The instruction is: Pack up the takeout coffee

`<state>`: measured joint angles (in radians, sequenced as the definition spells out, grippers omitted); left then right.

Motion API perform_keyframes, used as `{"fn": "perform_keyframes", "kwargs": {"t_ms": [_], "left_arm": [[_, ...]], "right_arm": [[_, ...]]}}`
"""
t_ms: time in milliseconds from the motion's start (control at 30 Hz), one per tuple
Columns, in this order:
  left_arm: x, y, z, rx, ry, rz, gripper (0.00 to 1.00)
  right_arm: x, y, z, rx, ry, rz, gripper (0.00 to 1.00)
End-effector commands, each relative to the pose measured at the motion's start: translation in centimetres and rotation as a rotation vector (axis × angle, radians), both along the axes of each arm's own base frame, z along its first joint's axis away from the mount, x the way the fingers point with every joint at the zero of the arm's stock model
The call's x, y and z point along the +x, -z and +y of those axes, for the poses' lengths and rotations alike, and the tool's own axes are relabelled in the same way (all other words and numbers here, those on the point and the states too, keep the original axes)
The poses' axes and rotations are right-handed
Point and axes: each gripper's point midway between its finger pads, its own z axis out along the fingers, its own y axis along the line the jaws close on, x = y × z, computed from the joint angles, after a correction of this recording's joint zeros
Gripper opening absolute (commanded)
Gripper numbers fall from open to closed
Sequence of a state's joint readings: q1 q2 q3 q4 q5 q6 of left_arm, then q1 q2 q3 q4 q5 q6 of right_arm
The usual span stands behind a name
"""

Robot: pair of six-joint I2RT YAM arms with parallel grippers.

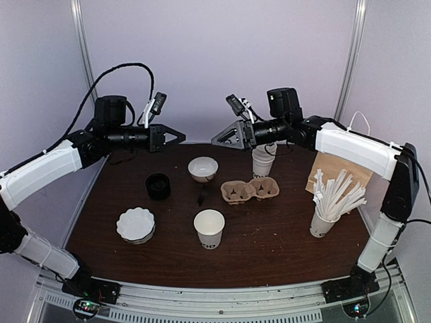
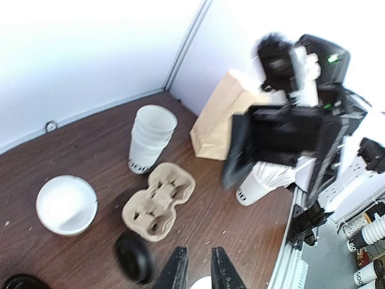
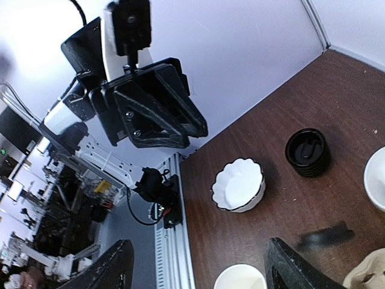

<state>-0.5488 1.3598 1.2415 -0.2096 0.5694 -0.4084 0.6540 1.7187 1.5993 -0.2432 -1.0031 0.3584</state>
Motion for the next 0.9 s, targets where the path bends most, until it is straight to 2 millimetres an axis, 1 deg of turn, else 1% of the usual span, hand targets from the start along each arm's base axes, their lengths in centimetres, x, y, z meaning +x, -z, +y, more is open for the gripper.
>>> {"fn": "perform_keyframes", "kwargs": {"t_ms": [0, 67, 100, 133, 200, 233, 267, 333, 433, 500, 633, 733, 800, 867], "left_arm": [[0.0, -2.7, -1.4, -0.118, 0.036, -0.080, 0.15], [0.7, -1.6, -1.3, -0.076, 0.003, -0.063, 0.15], [0.8, -0.8, -1.0, -0.039, -0.009, -0.046, 0.14], [0.9, -0.3, -0.8, -0.013, -0.018, -0.047, 0.14], [1.2, 0.7, 0.0, 0.049, -0.059, -0.039, 0.16], [1.4, 1.0, 0.2, 0.071, -0.074, -0.037, 0.18], [1.6, 2.2, 0.7, 0.127, -0.097, -0.009, 0.21], [1.6, 4.2, 1.0, 0.218, -0.088, 0.039, 0.25], [1.1, 6.0, 0.8, 0.269, -0.046, 0.090, 0.30], [0.9, 6.5, 0.7, 0.266, -0.036, 0.101, 0.32], [1.0, 6.1, 0.7, 0.268, -0.033, 0.085, 0.40], [1.3, 6.1, 0.8, 0.290, -0.037, 0.072, 0.46], [1.4, 6.3, 0.7, 0.308, -0.029, 0.065, 0.49], [1.8, 6.7, 0.8, 0.331, -0.033, 0.051, 0.53]], "right_arm": [[-0.9, -2.2, 0.8, 0.116, -0.066, 0.112, 0.77], [-0.8, -1.3, 0.4, 0.079, -0.049, 0.093, 0.76], [-0.8, -0.9, 0.1, 0.068, -0.043, 0.082, 0.76], [-0.8, -0.5, -0.3, 0.051, -0.034, 0.068, 0.75], [-1.1, 0.7, -1.0, -0.014, -0.015, 0.011, 0.73], [-1.3, 1.4, -1.5, -0.053, -0.007, -0.012, 0.72], [-1.3, 1.9, -2.0, -0.089, 0.006, -0.045, 0.71], [-1.2, 3.0, -2.9, -0.155, 0.032, -0.099, 0.69], [-1.3, 4.7, -4.5, -0.263, 0.036, -0.205, 0.65], [-1.1, 6.1, -5.8, -0.358, 0.050, -0.279, 0.60], [-1.0, 9.5, -9.1, -0.587, 0.043, -0.440, 0.50], [-1.7, 12.1, -11.3, -0.737, -0.002, -0.516, 0.43], [-2.6, 13.9, -12.3, -0.826, -0.052, -0.552, 0.38], [-3.5, 16.0, -13.0, -0.903, -0.107, -0.581, 0.36]]}}
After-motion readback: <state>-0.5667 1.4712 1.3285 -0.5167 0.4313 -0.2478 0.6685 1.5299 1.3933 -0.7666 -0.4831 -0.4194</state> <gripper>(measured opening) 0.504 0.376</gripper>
